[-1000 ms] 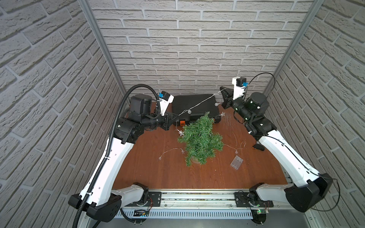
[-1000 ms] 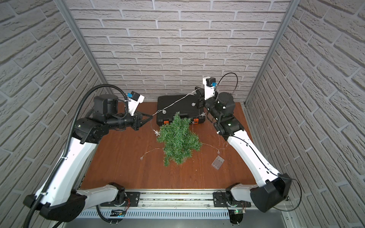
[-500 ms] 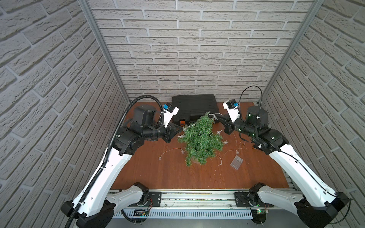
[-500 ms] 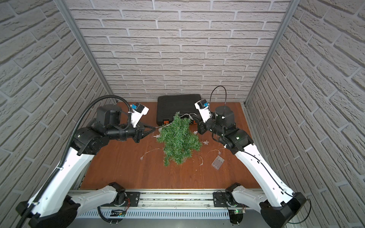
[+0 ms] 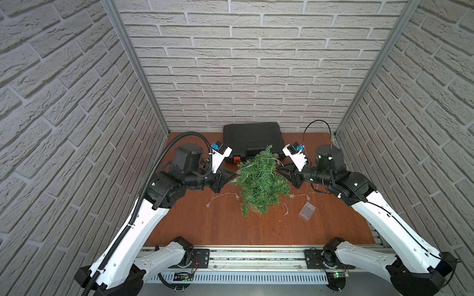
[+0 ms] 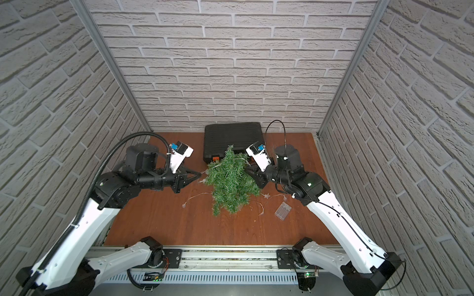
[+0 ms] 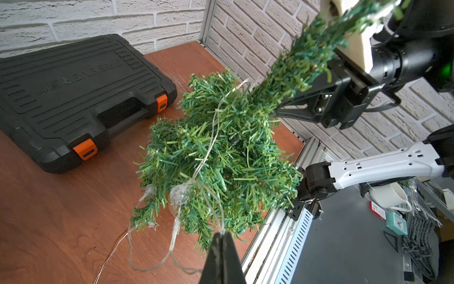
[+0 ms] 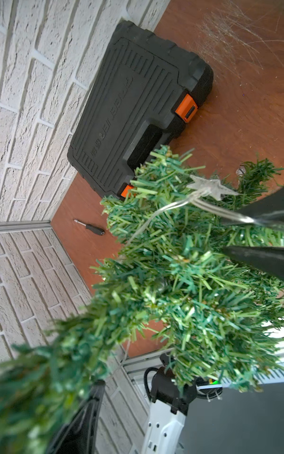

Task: Wrap string light around the christmas tree
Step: Wrap the light string around the Christmas tree.

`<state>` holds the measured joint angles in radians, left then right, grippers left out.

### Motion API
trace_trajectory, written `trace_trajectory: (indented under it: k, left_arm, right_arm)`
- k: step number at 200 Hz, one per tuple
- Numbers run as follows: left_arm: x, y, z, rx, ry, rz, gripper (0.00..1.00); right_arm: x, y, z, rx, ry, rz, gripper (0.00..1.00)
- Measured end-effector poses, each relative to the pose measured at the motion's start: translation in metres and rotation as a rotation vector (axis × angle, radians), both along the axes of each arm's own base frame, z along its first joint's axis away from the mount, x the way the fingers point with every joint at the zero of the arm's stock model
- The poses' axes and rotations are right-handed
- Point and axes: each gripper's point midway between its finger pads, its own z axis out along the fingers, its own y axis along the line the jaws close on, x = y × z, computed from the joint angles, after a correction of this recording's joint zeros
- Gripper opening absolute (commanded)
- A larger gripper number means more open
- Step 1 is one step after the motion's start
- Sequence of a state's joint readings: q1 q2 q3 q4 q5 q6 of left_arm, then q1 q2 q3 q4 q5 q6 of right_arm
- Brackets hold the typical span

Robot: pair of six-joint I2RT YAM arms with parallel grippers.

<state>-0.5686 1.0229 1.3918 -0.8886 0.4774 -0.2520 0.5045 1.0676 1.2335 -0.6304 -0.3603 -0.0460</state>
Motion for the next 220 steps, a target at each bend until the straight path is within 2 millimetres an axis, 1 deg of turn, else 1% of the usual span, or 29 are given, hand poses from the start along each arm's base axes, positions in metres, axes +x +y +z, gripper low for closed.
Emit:
trace_trajectory:
  k: [38,46,54,64,81,85,98,104,115,125,149,159,169,182,190,211,220]
  left_arm:
    - [0.001,-0.003,-0.017,0.009,0.046,0.001,0.0]
    - [0.002,-0.004,-0.018,0.009,0.048,0.002,0.0]
    - [0.002,-0.004,-0.018,0.006,0.047,0.003,0.0]
    - [0.002,-0.004,-0.017,0.0,0.045,0.005,0.03]
    - [0.002,-0.005,-0.017,-0.008,0.043,0.007,0.15]
    - [0.001,-0.005,-0.017,-0.01,0.043,0.007,0.19]
    - [0.0,-0.004,-0.021,-0.011,0.05,0.012,0.38]
    - [0.0,-0.003,-0.024,-0.008,0.052,0.015,0.42]
    - [-0.001,-0.001,-0.028,-0.006,0.062,0.028,0.43]
    - [-0.002,0.001,-0.032,-0.001,0.064,0.037,0.45]
    - [-0.002,0.009,-0.031,0.004,0.042,0.075,0.64]
    - [-0.002,0.014,-0.029,0.004,0.023,0.103,0.72]
    - [0.0,0.023,-0.027,0.011,-0.007,0.151,0.78]
    - [0.003,0.038,-0.03,0.03,-0.046,0.228,0.81]
    - [0.006,0.048,-0.037,0.051,-0.06,0.285,0.82]
    - [0.016,0.08,-0.065,0.13,-0.062,0.461,0.82]
    - [0.021,0.093,-0.08,0.168,-0.045,0.537,0.77]
  right_arm:
    - [-0.008,-0.003,-0.014,-0.022,0.03,-0.007,0.6]
    - [-0.012,-0.005,-0.014,-0.023,0.026,-0.01,0.66]
    - [-0.017,-0.008,-0.012,-0.02,0.017,-0.015,0.7]
    - [-0.022,-0.013,-0.006,-0.013,-0.008,-0.025,0.72]
    - [-0.031,-0.022,0.01,0.012,-0.065,-0.045,0.73]
    - [-0.033,-0.024,0.013,0.016,-0.075,-0.048,0.73]
    - [-0.037,-0.028,0.021,0.03,-0.103,-0.056,0.73]
    - [-0.039,-0.03,0.023,0.034,-0.113,-0.059,0.73]
    - [-0.038,-0.031,0.024,0.038,-0.128,-0.068,0.73]
    - [-0.038,-0.033,0.02,0.035,-0.133,-0.079,0.73]
    - [-0.035,-0.038,0.009,0.027,-0.139,-0.11,0.73]
    - [-0.036,-0.04,0.009,0.031,-0.151,-0.117,0.73]
    - [-0.038,-0.043,0.012,0.043,-0.175,-0.125,0.73]
    - [-0.042,-0.046,0.019,0.064,-0.212,-0.132,0.73]
    - [-0.044,-0.048,0.023,0.077,-0.233,-0.137,0.73]
    - [-0.047,-0.054,0.029,0.107,-0.28,-0.162,0.72]
    - [-0.046,-0.057,0.029,0.11,-0.292,-0.178,0.72]
